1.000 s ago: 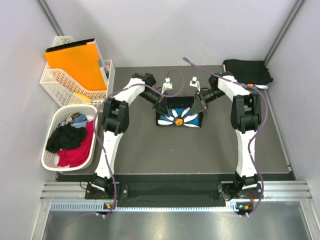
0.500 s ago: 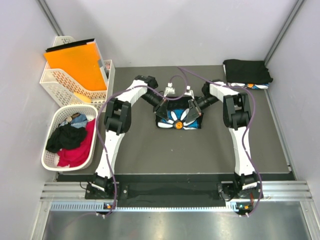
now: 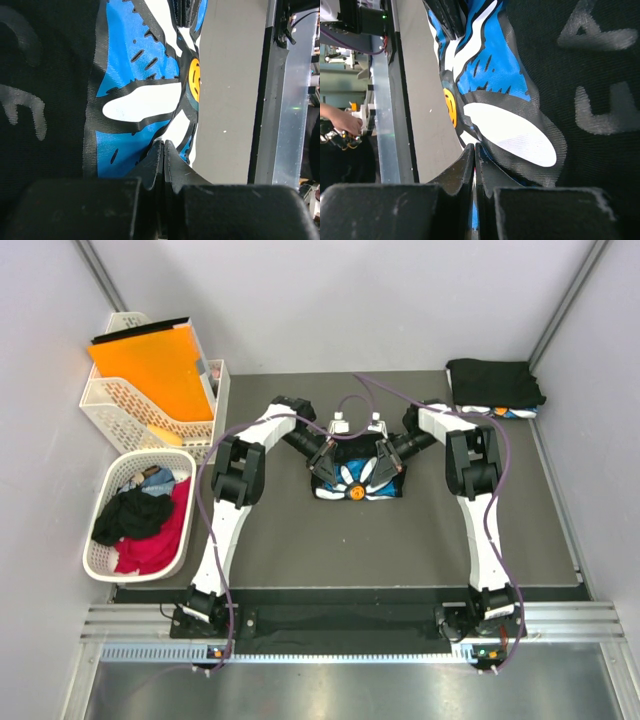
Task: Fold and stack the t-shirts
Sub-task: Smooth out wrinkles on the folded tshirt
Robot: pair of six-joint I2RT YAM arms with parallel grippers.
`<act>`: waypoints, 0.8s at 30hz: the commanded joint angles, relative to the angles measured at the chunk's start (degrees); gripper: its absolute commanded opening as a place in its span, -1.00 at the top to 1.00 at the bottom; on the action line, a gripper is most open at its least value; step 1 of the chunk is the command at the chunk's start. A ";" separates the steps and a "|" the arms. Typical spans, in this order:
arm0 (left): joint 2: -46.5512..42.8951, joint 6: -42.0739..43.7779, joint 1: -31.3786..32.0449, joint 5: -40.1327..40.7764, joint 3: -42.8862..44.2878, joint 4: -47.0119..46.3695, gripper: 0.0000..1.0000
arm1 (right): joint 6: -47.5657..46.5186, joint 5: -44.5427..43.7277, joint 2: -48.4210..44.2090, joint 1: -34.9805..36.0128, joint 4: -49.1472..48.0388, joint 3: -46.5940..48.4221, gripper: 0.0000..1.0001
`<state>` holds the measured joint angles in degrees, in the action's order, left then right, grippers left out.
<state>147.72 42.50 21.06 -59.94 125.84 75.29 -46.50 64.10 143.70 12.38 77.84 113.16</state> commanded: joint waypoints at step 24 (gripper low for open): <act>-12.64 7.77 -0.32 6.24 -0.51 7.95 1.00 | -0.61 1.38 -11.52 -1.04 5.57 3.89 1.00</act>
<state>134.54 47.05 20.99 -53.84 125.14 75.70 -46.85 63.92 133.38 12.03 77.47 112.99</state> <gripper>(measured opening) 0.010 0.004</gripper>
